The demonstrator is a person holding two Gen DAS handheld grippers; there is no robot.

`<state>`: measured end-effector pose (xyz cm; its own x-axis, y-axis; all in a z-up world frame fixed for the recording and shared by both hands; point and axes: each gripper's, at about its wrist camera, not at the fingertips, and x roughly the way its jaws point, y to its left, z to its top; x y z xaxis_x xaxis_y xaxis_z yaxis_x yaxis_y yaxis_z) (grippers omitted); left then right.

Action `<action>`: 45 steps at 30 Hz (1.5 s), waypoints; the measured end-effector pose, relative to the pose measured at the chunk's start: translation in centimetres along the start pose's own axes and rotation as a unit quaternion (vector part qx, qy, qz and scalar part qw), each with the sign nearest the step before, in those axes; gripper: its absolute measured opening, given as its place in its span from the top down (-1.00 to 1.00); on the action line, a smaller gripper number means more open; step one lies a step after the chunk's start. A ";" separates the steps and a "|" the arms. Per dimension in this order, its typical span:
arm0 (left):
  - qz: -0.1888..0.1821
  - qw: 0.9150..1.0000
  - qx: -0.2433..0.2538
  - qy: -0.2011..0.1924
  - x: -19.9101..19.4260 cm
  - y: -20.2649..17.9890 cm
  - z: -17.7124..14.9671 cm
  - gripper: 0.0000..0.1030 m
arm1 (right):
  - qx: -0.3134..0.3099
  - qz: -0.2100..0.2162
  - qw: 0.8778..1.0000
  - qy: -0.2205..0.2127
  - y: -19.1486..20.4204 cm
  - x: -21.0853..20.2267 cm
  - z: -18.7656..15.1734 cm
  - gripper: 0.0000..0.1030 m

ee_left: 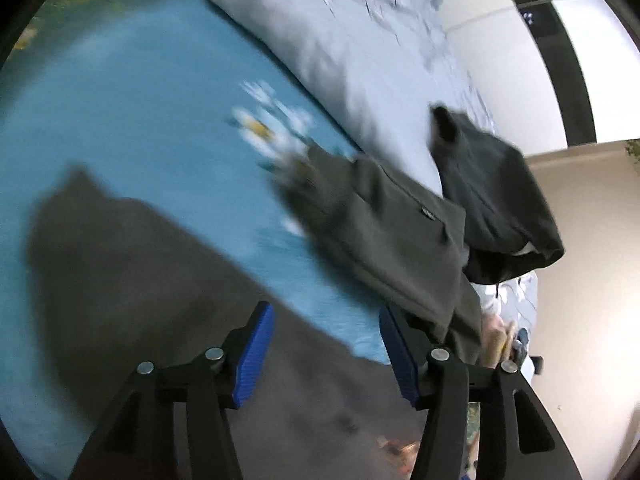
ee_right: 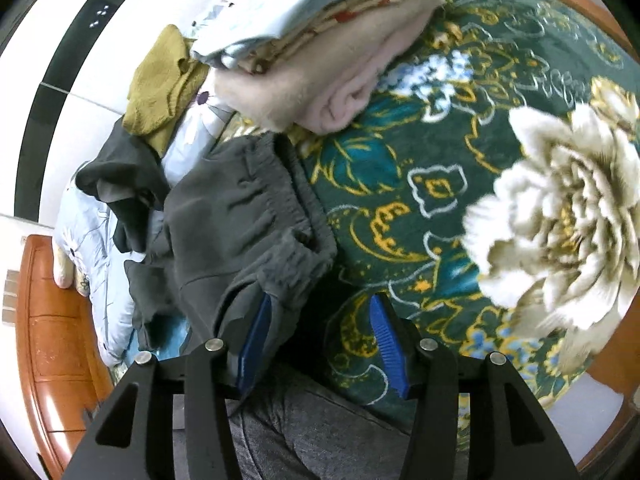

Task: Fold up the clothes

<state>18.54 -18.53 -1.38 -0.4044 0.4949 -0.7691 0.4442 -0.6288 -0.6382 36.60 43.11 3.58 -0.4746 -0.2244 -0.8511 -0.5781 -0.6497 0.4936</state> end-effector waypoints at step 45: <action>0.111 0.986 -0.016 -0.123 -0.8 4.1 7.2 0.84 | -0.131 -0.001 0.990 0.054 11.3 9.2 8.9 -0.03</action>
<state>14.88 -25.83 -3.10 -0.4735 0.1839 -0.8614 0.5667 -0.6850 -0.4578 19.82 40.15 2.92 -0.3912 -0.2896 -0.8736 -0.3810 -0.8131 0.4402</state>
